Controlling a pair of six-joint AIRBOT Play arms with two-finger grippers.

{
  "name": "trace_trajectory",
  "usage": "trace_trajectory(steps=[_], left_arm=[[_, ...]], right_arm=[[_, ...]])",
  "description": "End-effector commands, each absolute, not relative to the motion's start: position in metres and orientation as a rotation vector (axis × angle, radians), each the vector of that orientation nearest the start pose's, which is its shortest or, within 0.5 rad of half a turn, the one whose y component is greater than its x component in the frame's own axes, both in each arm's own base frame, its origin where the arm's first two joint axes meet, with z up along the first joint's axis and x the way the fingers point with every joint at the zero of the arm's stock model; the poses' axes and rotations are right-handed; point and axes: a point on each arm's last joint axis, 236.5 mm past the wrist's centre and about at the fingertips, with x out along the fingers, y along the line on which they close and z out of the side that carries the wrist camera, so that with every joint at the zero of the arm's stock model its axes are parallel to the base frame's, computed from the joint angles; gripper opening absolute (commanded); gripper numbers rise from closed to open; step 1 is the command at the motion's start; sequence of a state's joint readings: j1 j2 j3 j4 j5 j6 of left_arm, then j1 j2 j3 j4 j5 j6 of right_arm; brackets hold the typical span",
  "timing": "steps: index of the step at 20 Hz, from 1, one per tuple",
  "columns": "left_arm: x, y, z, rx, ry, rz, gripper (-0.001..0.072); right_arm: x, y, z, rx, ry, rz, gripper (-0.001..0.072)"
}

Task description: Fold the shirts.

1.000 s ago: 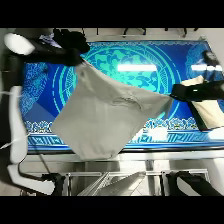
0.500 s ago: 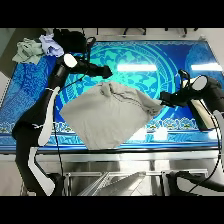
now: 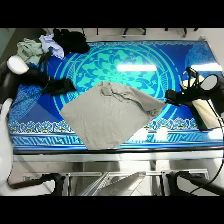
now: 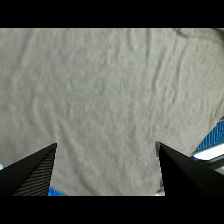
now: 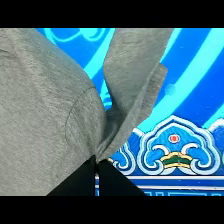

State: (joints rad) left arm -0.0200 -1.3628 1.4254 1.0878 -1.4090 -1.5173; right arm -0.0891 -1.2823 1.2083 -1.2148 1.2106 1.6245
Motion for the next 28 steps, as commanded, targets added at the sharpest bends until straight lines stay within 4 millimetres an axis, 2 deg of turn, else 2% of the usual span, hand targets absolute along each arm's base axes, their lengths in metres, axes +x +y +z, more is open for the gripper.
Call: trace_trajectory(steps=[1,2,4,6,8,9,11,15,18,23,24,25,27,28], left_arm=[[0.278,-0.122,0.053,-0.563,1.353,-0.258,0.0605],[0.257,-0.131,0.045,-0.624,1.323,-0.238,0.0538],[0.231,-0.148,0.023,-0.823,1.259,-0.183,0.0543],[0.204,-0.167,-0.007,-0.996,1.302,-0.183,0.0544],[0.175,-0.180,-0.031,-1.009,1.378,-0.194,0.0544],[0.170,-0.183,-0.038,-1.010,1.385,-0.191,0.0545],[0.171,-0.189,-0.048,-1.030,1.382,-0.163,0.0634],[0.168,-0.210,-0.075,-0.951,1.467,-0.139,0.0634],[0.176,-0.231,-0.091,-0.886,1.532,-0.119,0.0633],[0.192,-0.252,-0.114,-0.783,1.617,-0.117,0.0631],[0.197,-0.256,-0.117,-0.781,1.624,-0.112,0.0591],[0.201,-0.259,-0.118,-0.768,1.626,-0.122,0.0475],[0.214,-0.267,-0.114,-0.709,1.595,-0.201,0.0013],[0.220,-0.271,-0.108,-0.698,1.577,-0.229,0.0012]], right_arm=[[0.393,0.055,0.043,0.454,1.229,0.150,0.0014],[0.395,0.057,0.045,0.466,1.219,0.155,0.0014],[0.398,0.059,0.047,0.481,1.203,0.162,0.0014],[0.398,0.061,0.048,0.488,1.203,0.167,0.0014],[0.397,0.061,0.048,0.487,1.206,0.168,0.0014],[0.397,0.061,0.048,0.488,1.206,0.168,0.0014],[0.397,0.061,0.048,0.488,1.208,0.169,0.0014],[0.397,0.064,0.049,0.497,1.208,0.176,0.0014],[0.397,0.064,0.049,0.497,1.208,0.176,0.0014],[0.397,0.064,0.049,0.491,1.206,0.180,0.0014],[0.397,0.065,0.051,0.479,1.200,0.195,0.0014],[0.397,0.065,0.051,0.467,1.197,0.204,0.0014],[0.396,0.065,0.053,0.458,1.192,0.211,0.0014],[0.396,0.065,0.053,0.458,1.192,0.211,0.0014]])
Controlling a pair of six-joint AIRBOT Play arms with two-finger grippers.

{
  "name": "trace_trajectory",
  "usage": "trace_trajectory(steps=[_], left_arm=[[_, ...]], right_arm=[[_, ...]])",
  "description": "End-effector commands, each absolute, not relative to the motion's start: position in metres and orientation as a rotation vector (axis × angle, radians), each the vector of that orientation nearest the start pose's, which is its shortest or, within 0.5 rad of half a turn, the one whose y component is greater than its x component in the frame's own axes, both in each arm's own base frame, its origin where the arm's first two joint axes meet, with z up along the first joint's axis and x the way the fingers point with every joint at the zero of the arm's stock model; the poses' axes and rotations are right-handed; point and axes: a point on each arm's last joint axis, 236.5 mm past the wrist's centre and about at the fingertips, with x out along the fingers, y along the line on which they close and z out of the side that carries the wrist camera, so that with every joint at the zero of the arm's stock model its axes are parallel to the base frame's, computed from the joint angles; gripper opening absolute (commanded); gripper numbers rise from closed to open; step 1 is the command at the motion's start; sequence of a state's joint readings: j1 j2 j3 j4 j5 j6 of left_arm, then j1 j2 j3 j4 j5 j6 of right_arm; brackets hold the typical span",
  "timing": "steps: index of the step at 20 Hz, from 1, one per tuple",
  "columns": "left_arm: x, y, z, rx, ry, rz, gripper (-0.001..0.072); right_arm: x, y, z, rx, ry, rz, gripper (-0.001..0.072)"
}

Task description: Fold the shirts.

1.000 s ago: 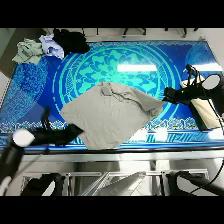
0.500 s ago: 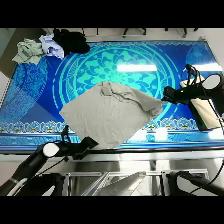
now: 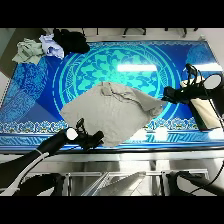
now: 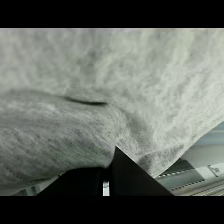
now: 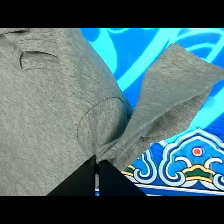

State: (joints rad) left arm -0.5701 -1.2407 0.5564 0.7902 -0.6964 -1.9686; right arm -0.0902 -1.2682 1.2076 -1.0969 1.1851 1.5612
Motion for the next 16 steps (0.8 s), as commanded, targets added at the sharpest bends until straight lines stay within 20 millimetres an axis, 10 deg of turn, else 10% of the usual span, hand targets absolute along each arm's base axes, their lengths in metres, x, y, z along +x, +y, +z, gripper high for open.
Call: trace_trajectory(steps=[1,6,11,16], left_arm=[[0.223,-0.275,-0.097,-0.677,1.559,-0.279,0.0012],[0.234,-0.225,-0.012,-0.521,1.466,-0.395,0.0012],[0.257,-0.143,0.147,-0.511,1.045,-0.387,0.0012],[0.220,-0.112,0.297,-0.415,0.643,-0.401,0.0012]], right_arm=[[0.396,0.065,0.053,0.458,1.192,0.210,0.0014],[0.388,0.061,0.069,0.456,1.171,0.211,0.0014],[0.359,0.057,0.158,0.440,0.945,0.209,0.0014],[0.297,0.060,0.255,0.422,0.661,0.205,0.0014]])
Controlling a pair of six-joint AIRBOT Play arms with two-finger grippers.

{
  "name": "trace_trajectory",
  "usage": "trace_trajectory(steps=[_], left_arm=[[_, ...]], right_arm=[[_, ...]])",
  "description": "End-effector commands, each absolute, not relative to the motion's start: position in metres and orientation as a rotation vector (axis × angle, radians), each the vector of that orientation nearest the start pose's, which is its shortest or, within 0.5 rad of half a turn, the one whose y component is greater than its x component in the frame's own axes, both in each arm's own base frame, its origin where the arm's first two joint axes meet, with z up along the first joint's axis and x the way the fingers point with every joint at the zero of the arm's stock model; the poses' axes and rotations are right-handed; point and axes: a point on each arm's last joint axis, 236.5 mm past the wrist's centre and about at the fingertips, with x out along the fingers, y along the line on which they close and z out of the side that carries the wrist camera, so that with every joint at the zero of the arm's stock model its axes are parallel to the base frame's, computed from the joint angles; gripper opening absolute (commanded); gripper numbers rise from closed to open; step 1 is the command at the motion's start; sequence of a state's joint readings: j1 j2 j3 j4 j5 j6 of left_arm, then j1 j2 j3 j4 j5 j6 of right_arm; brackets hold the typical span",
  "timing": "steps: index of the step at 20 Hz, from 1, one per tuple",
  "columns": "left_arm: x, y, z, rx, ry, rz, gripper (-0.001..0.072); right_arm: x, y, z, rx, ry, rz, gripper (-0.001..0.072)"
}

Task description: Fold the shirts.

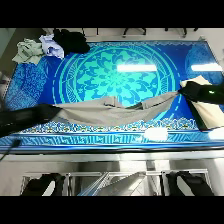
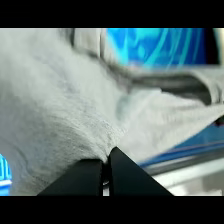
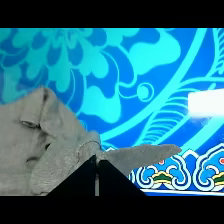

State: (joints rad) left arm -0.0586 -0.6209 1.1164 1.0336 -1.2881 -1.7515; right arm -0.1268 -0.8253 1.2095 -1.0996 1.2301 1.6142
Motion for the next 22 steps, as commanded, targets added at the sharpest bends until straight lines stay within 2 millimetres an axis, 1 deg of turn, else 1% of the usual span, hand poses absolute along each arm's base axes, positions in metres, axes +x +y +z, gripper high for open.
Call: trace_trajectory(steps=[1,3,4,5,7,9,10,11,12,13,14,15,16,17,18,19,20,21,22], left_arm=[[0.210,-0.110,0.322,-0.394,0.586,-0.403,0.0012],[0.191,-0.108,0.365,-0.353,0.492,-0.410,0.0012],[0.184,-0.109,0.384,-0.332,0.453,-0.419,0.0012],[0.176,-0.110,0.404,-0.309,0.421,-0.430,0.0012],[0.161,-0.111,0.433,-0.256,0.383,-0.442,0.0012],[0.151,-0.111,0.452,-0.208,0.368,-0.449,0.0012],[0.151,-0.110,0.459,-0.195,0.365,-0.449,0.0012],[0.153,-0.110,0.461,-0.186,0.372,-0.448,0.0012],[0.161,-0.109,0.457,-0.185,0.401,-0.445,0.0012],[0.173,-0.108,0.444,-0.195,0.454,-0.442,0.0012],[0.189,-0.108,0.423,-0.204,0.529,-0.442,0.0012],[0.205,-0.106,0.400,-0.194,0.594,-0.443,0.0012],[0.225,-0.105,0.376,-0.200,0.651,-0.439,0.0012],[0.246,-0.104,0.355,-0.216,0.682,-0.438,0.0012],[0.271,-0.103,0.329,-0.234,0.707,-0.433,0.0012],[0.294,-0.101,0.300,-0.254,0.745,-0.424,0.0012],[0.312,-0.101,0.266,-0.289,0.809,-0.416,0.0012],[0.327,-0.100,0.225,-0.321,0.896,-0.403,0.0012],[0.338,-0.103,0.186,-0.334,0.978,-0.411,0.0012]], right_arm=[[0.281,0.055,0.276,0.394,0.590,0.188,0.0014],[0.250,0.045,0.318,0.320,0.444,0.152,0.0014],[0.233,0.044,0.347,0.265,0.340,0.153,0.0013],[0.213,0.045,0.381,0.213,0.220,0.164,0.0013],[0.176,0.043,0.435,0.153,0.030,0.147,0.0013],[0.150,0.033,0.462,0.102,-0.038,0.093,0.0013],[0.143,0.030,0.470,0.089,-0.053,0.078,0.0013],[0.140,0.029,0.480,0.083,-0.076,0.075,0.0013],[0.142,0.029,0.488,0.084,-0.090,0.076,0.0013],[0.151,0.029,0.492,0.087,-0.087,0.079,0.0013],[0.168,0.028,0.490,0.097,-0.063,0.085,0.0013],[0.190,0.029,0.484,0.113,-0.024,0.098,0.0013],[0.220,0.031,0.471,0.136,0.041,0.120,0.0013],[0.254,0.032,0.450,0.162,0.133,0.139,0.0013],[0.284,0.032,0.422,0.184,0.240,0.149,0.0013],[0.317,0.030,0.387,0.215,0.358,0.146,0.0013],[0.346,0.027,0.353,0.248,0.450,0.140,0.0013],[0.375,0.025,0.318,0.273,0.535,0.136,0.0013],[0.402,0.025,0.282,0.281,0.609,0.136,0.0014]])
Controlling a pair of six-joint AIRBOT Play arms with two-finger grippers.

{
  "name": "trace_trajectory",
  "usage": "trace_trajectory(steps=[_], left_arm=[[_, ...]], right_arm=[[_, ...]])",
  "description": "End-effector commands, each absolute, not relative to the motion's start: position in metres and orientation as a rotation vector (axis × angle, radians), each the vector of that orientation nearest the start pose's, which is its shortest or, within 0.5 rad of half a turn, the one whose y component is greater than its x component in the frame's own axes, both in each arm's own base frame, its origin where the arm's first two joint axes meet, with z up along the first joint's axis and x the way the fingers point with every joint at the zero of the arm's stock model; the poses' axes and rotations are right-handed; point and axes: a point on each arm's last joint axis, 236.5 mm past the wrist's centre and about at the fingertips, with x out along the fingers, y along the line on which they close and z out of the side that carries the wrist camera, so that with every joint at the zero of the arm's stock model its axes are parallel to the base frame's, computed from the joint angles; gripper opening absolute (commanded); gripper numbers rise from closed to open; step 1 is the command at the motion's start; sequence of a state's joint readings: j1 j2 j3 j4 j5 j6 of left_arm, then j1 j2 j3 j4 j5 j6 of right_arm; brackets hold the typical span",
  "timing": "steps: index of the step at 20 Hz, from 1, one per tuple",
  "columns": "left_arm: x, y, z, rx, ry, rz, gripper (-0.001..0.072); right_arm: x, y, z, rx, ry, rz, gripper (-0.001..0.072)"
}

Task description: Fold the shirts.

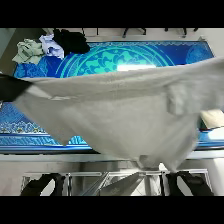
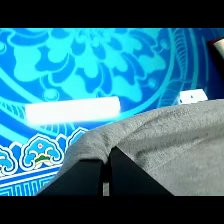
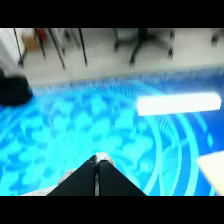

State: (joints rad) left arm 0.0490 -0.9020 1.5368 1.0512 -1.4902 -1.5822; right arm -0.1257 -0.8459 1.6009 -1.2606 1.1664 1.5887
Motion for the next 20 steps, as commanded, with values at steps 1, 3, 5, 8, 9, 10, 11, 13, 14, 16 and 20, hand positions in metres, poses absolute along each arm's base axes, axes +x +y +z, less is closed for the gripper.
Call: trace_trajectory(steps=[1,3,5,8,9,10,11,13,14,16,20], left_arm=[[0.348,-0.106,0.154,-0.332,1.035,-0.425,0.0012],[0.378,-0.113,0.102,-0.324,1.095,-0.428,0.0013],[0.409,-0.125,0.065,-0.296,1.117,-0.440,0.0013],[0.451,-0.132,0.028,-0.284,1.153,-0.443,0.0013],[0.462,-0.131,0.021,-0.290,1.164,-0.437,0.0012],[0.472,-0.126,0.015,-0.297,1.172,-0.429,0.0013],[0.477,-0.122,0.010,-0.308,1.188,-0.424,0.0013],[0.481,-0.116,0.002,-0.315,1.230,-0.428,0.0013],[0.481,-0.113,-0.001,-0.317,1.248,-0.433,0.0013],[0.480,-0.109,-0.003,-0.319,1.273,-0.435,0.0013],[0.454,-0.082,-0.019,-0.210,1.398,-0.392,0.0013]], right_arm=[[0.424,0.025,0.249,0.271,0.669,0.139,0.0014],[0.468,0.030,0.184,0.253,0.771,0.153,0.0014],[0.499,0.040,0.128,0.256,0.845,0.163,0.0014],[0.523,0.055,0.072,0.326,0.920,0.156,0.0014],[0.526,0.055,0.062,0.352,0.934,0.140,0.0014],[0.529,0.054,0.054,0.370,0.941,0.128,0.0014],[0.531,0.054,0.049,0.370,0.947,0.125,0.0014],[0.531,0.053,0.045,0.367,0.954,0.122,0.0014],[0.531,0.053,0.045,0.368,0.955,0.122,0.0014],[0.526,0.054,0.043,0.367,0.979,0.126,0.0014],[0.478,0.050,0.015,0.325,1.210,0.101,0.0014]])
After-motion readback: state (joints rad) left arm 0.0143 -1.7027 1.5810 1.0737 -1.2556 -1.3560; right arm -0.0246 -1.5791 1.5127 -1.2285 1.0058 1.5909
